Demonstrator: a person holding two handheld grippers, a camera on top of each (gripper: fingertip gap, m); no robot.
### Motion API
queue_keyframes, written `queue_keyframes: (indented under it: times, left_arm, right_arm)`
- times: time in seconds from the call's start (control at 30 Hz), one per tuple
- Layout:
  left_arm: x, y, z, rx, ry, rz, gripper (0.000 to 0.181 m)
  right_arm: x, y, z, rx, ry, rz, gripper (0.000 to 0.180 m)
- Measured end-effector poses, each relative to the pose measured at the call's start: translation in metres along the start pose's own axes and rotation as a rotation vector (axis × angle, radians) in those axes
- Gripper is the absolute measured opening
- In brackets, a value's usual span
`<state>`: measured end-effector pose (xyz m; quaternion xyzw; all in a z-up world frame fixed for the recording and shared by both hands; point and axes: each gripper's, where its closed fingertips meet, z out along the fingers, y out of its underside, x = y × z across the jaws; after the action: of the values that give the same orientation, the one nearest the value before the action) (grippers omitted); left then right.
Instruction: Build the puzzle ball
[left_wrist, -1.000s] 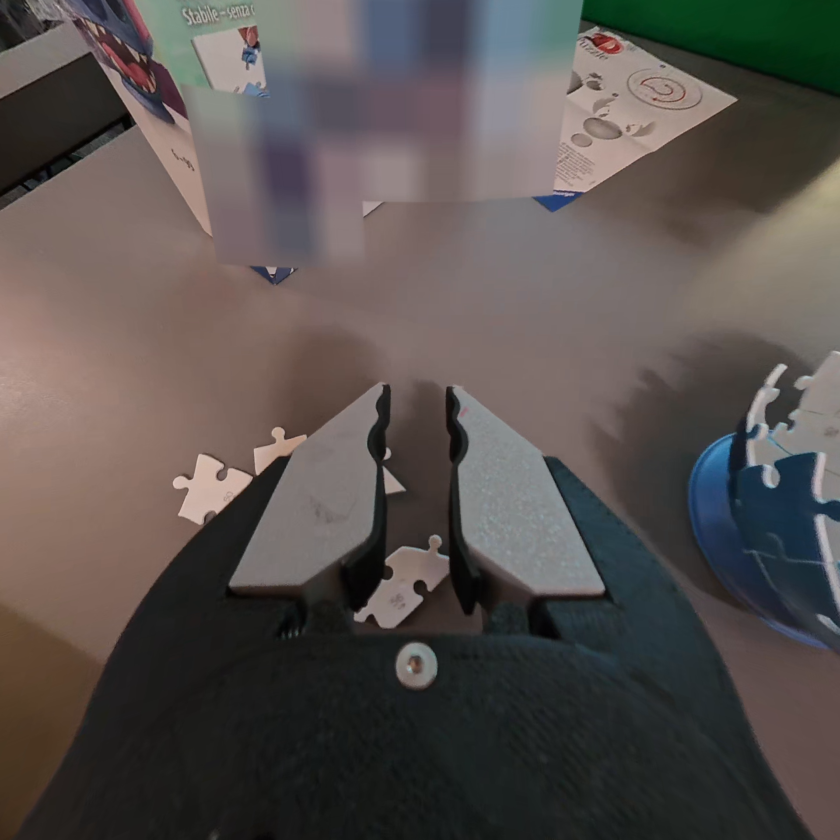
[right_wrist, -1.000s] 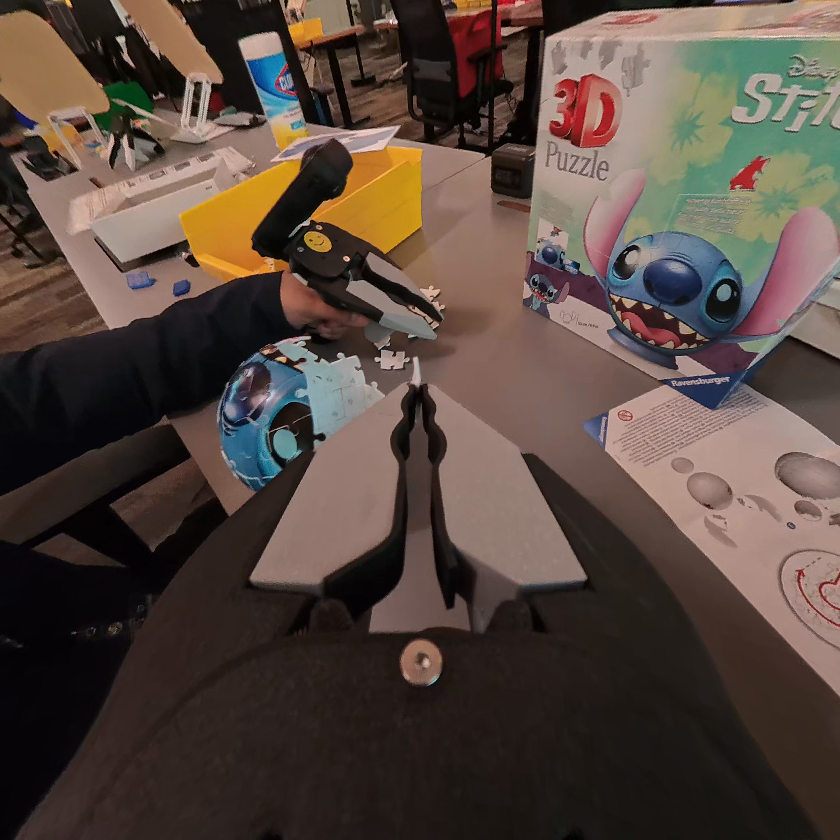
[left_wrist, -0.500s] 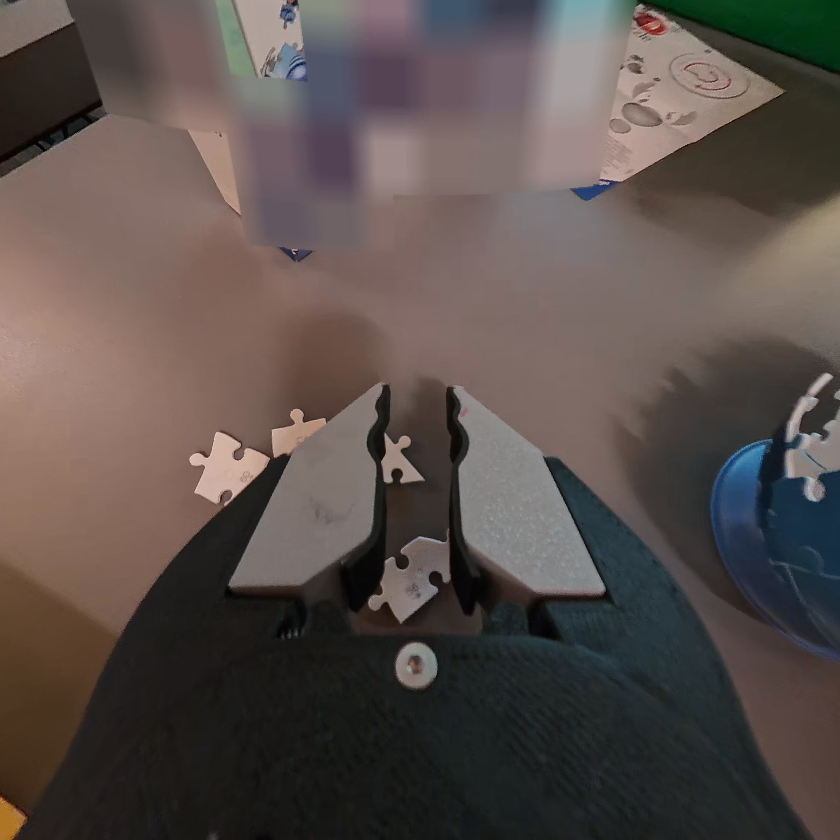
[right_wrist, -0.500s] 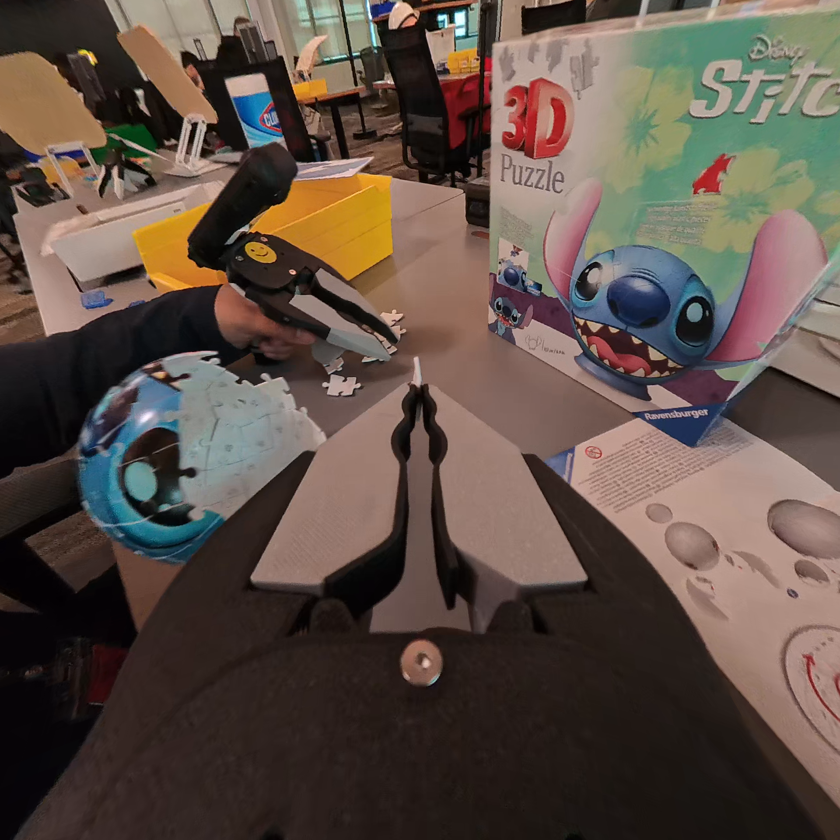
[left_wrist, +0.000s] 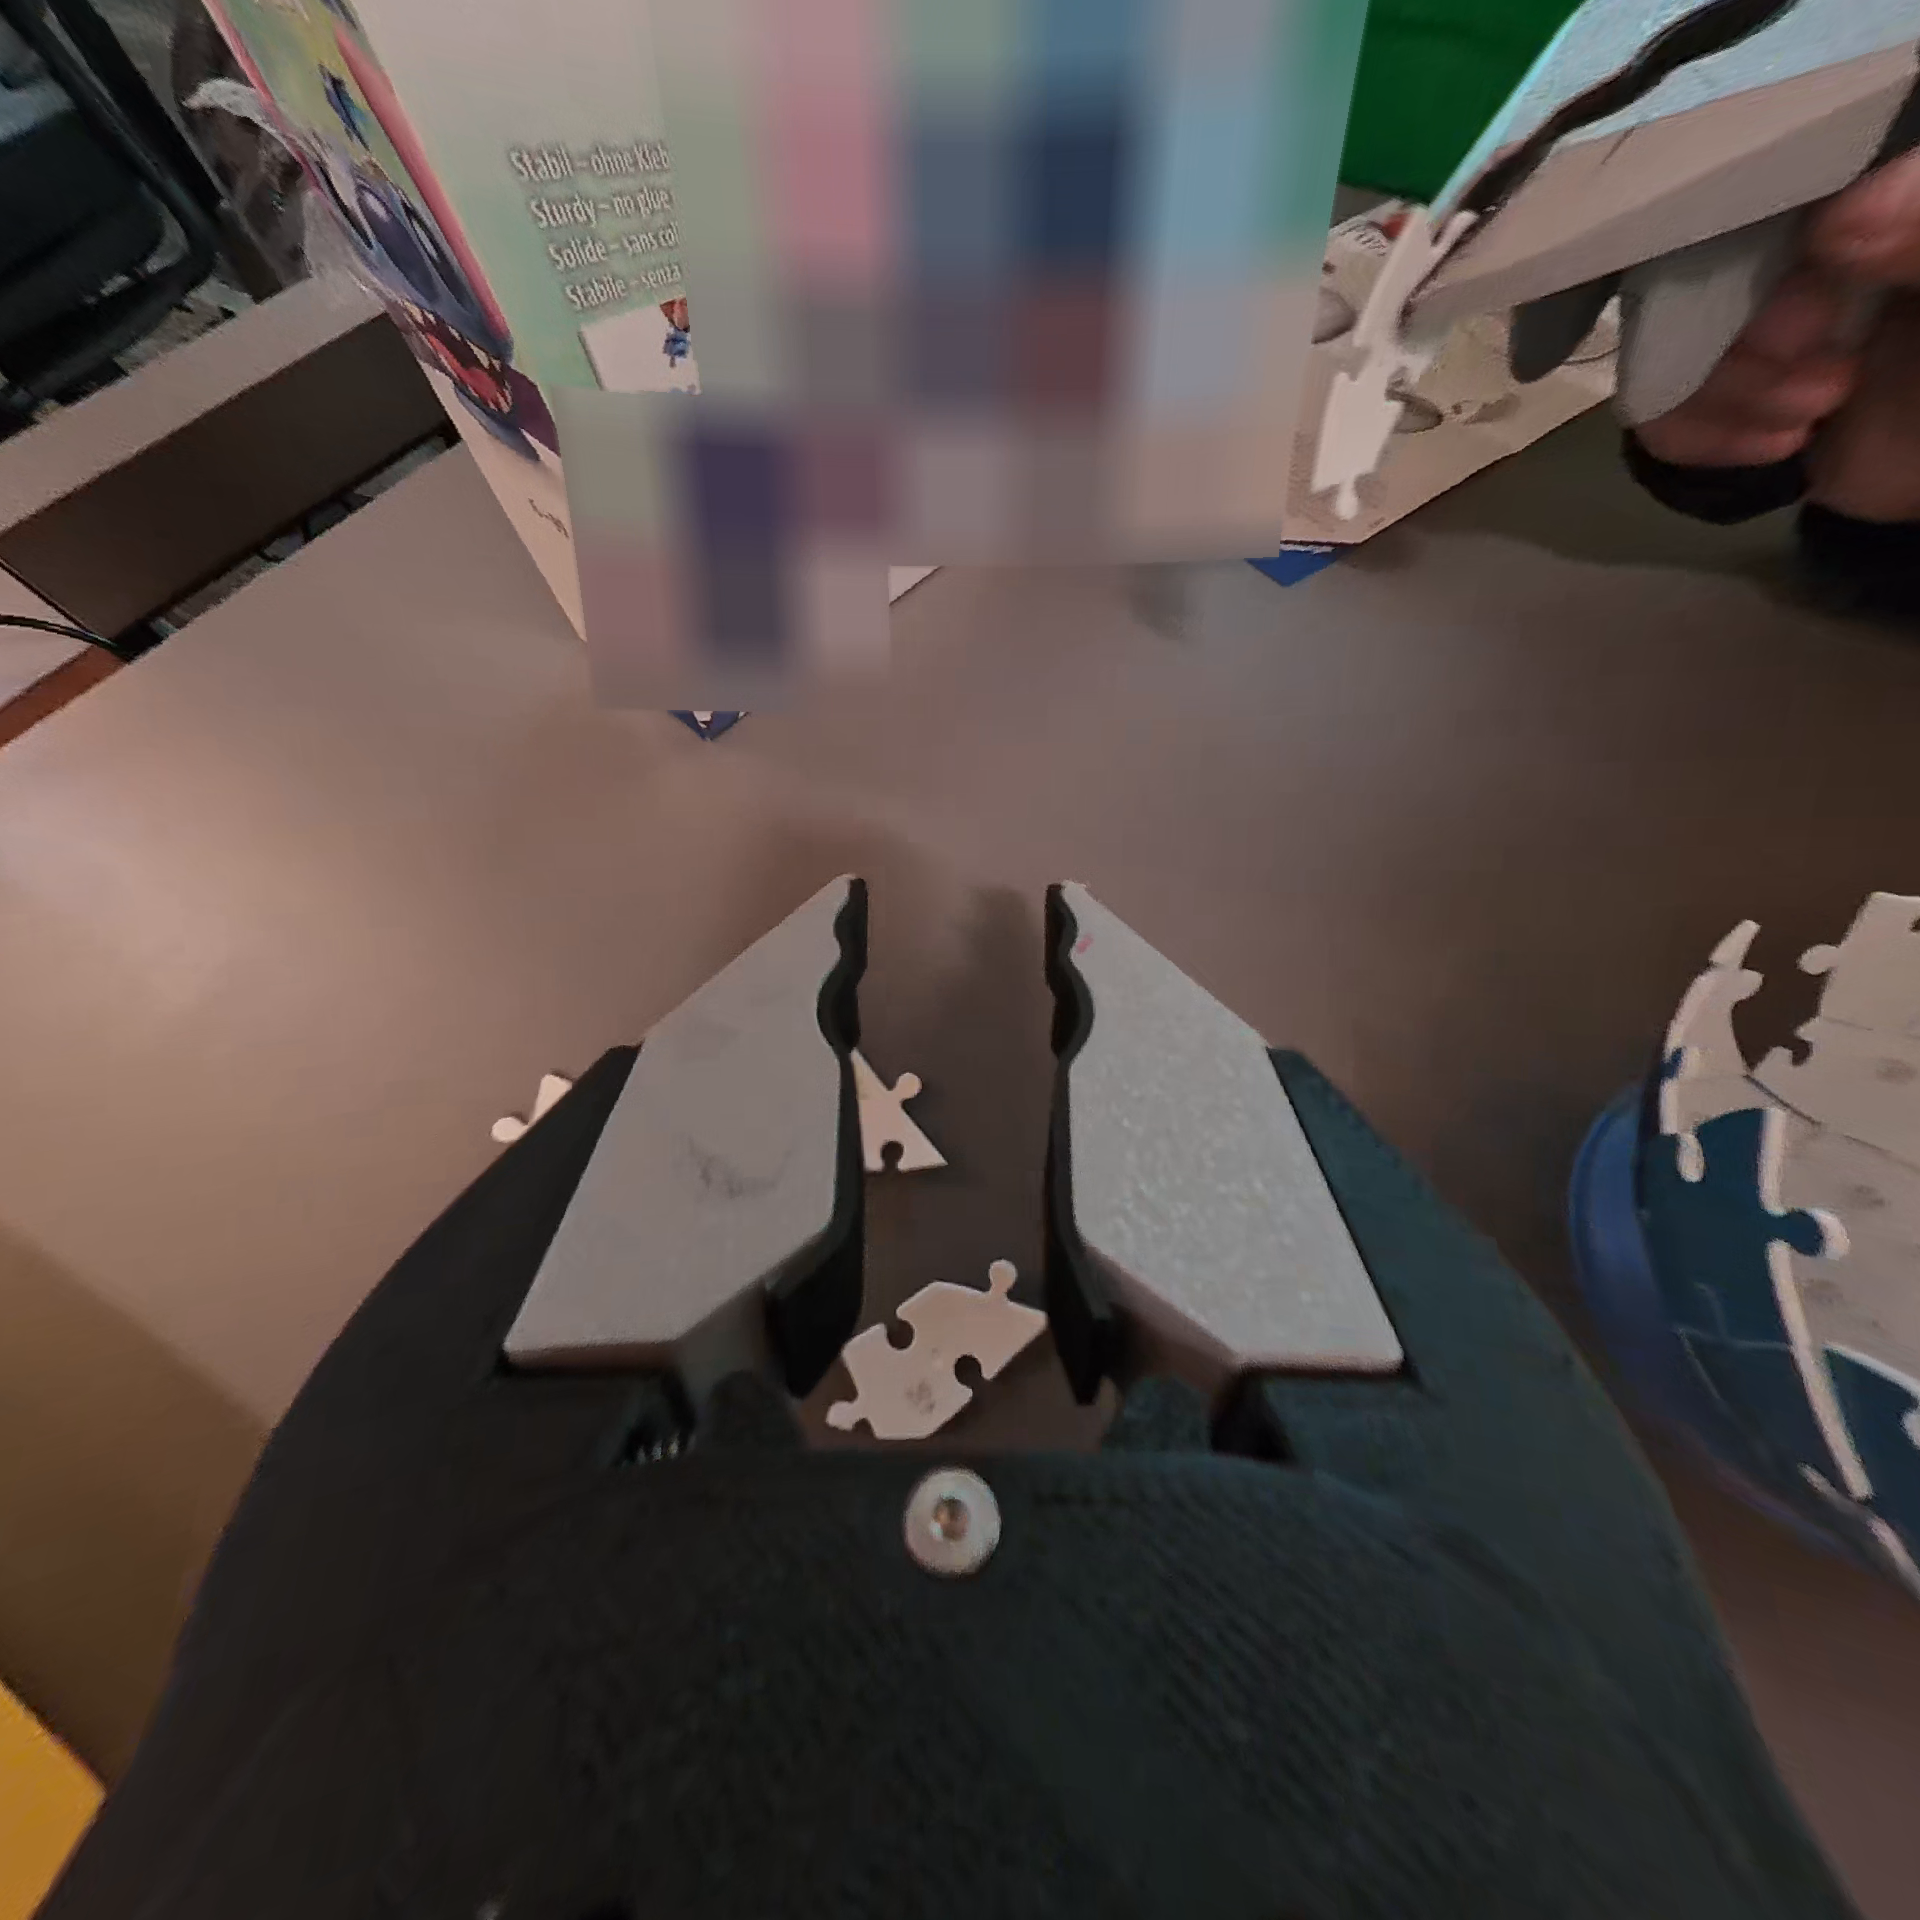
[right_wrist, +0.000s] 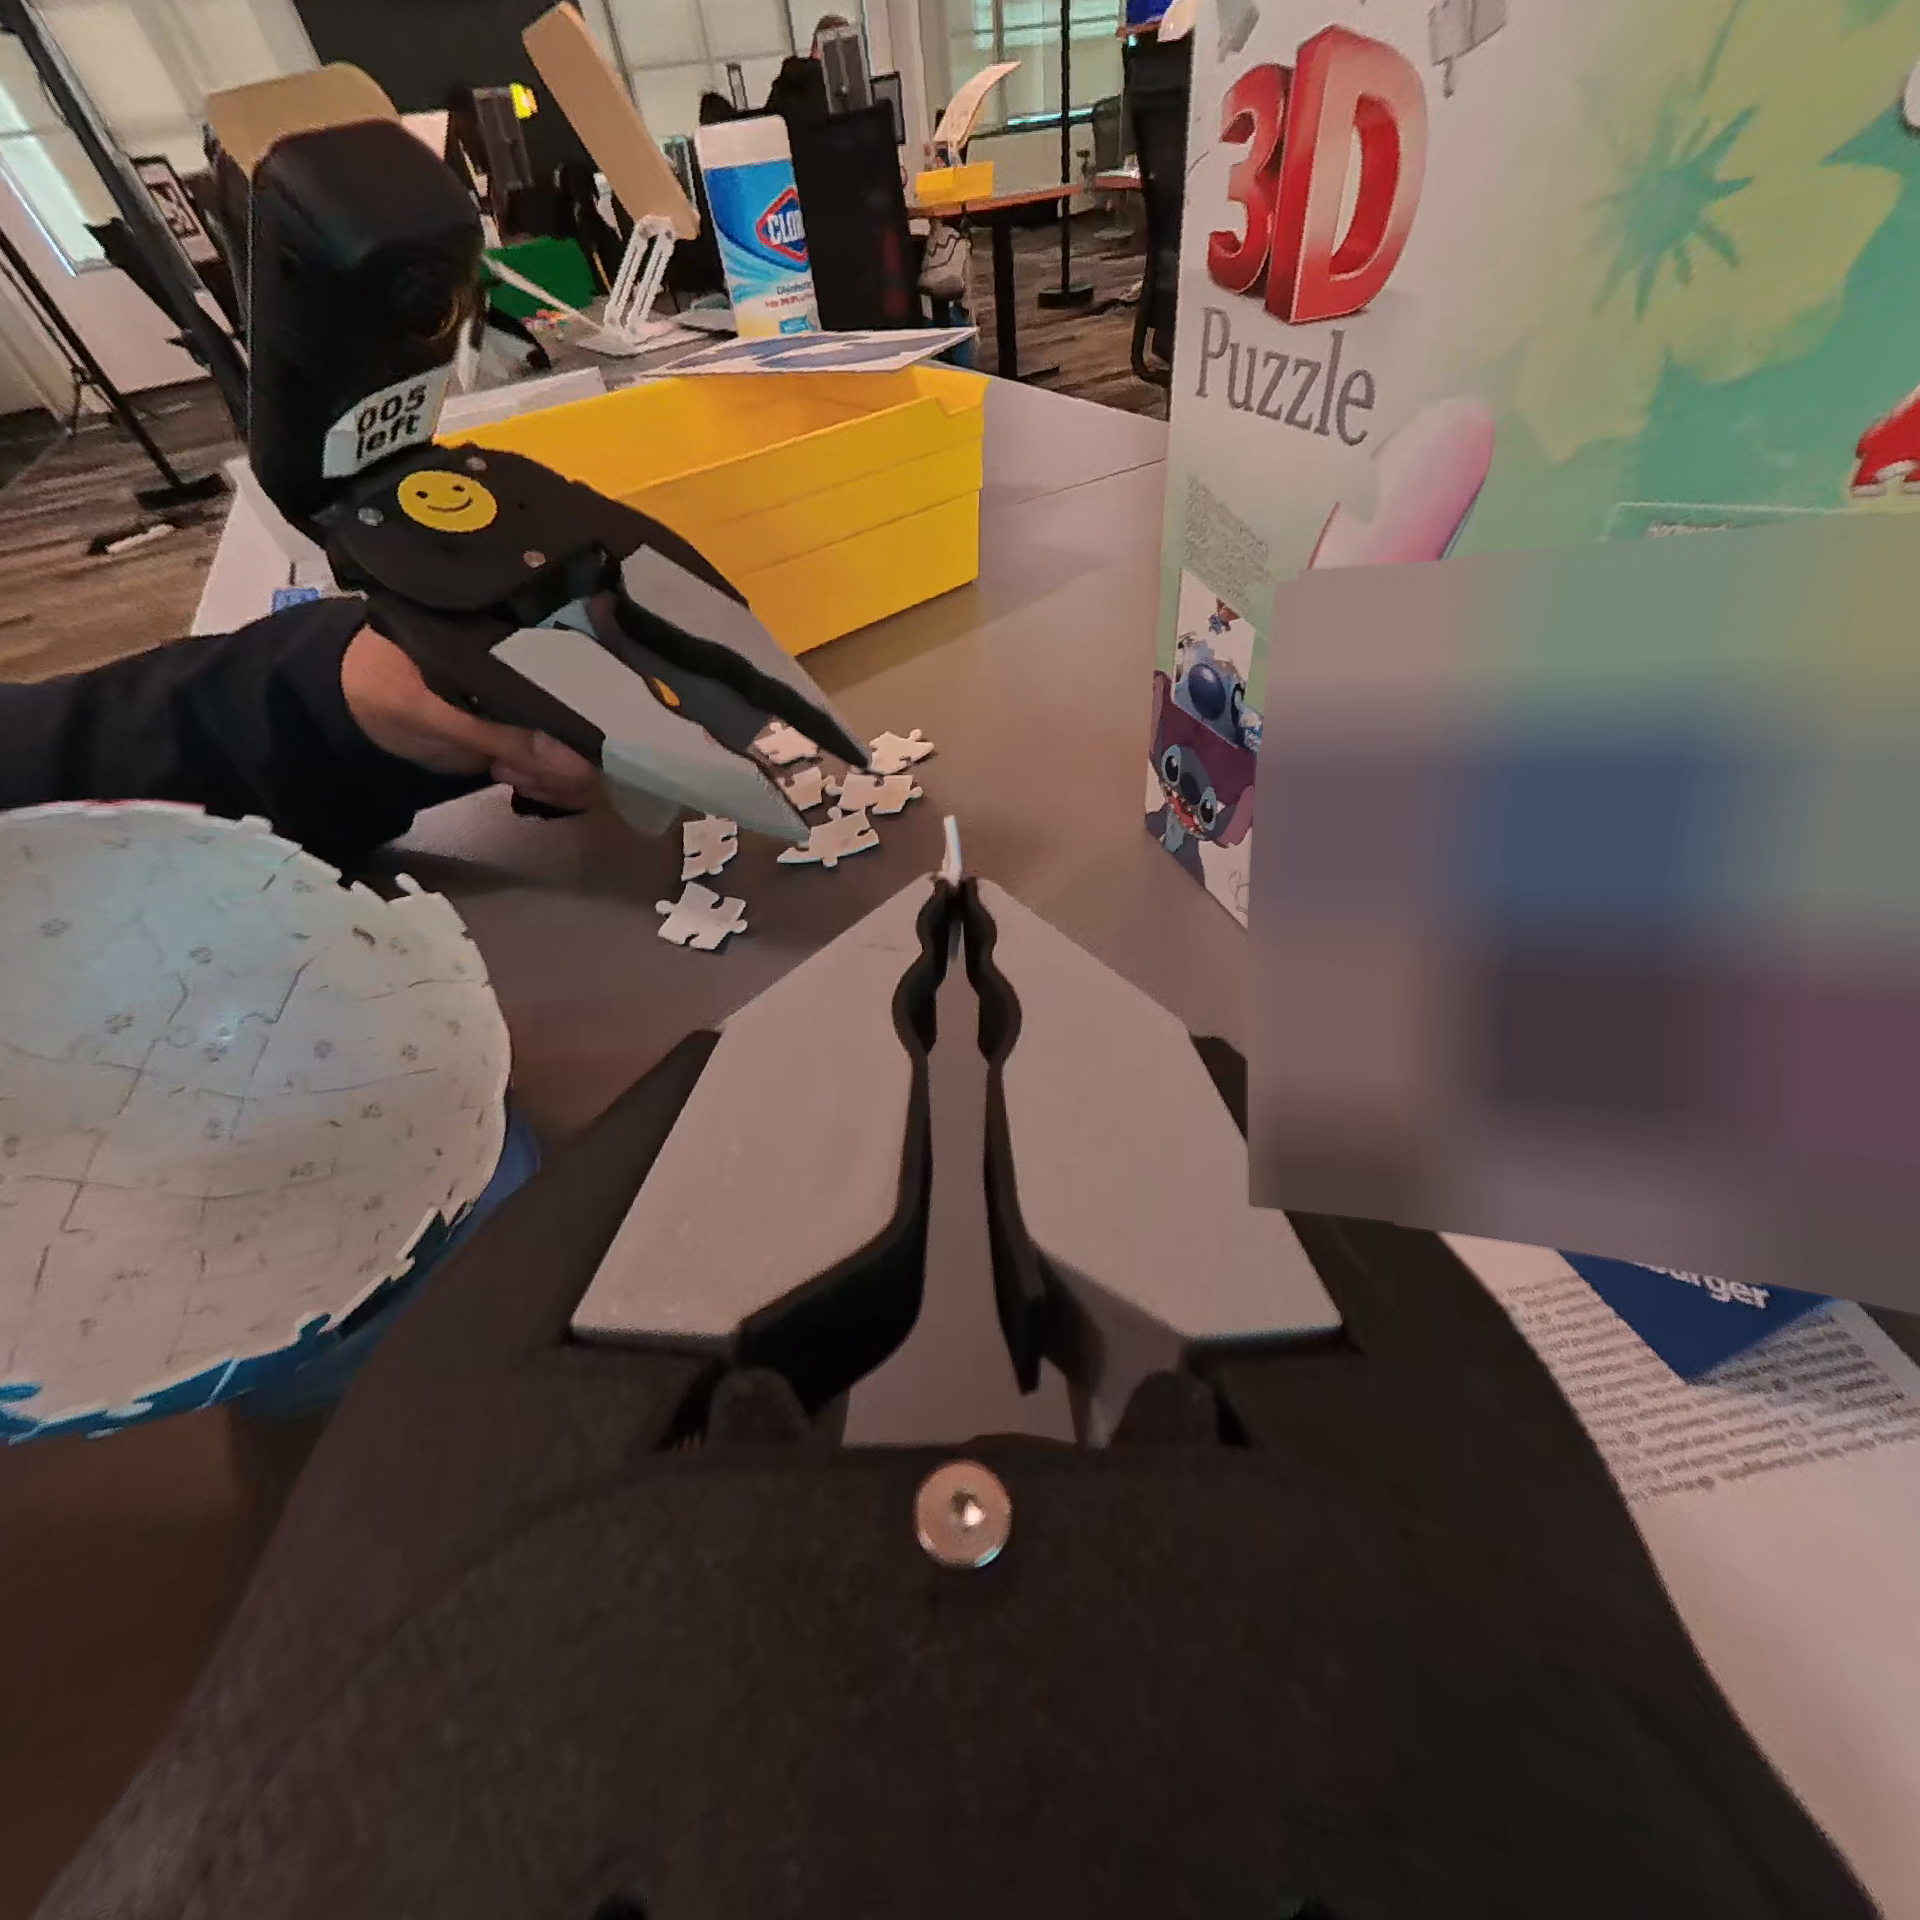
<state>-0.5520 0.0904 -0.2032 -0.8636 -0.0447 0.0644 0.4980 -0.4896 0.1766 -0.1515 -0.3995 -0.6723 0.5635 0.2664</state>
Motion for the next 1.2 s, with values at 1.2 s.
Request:
queue_keyframes:
  times: [1.2]
  left_arm:
    - [-0.032,0.022,0.007,-0.064,-0.082,-0.036,0.028]
  right_arm:
    - [-0.004,0.024,-0.003,-0.075,0.09,-0.06,0.0]
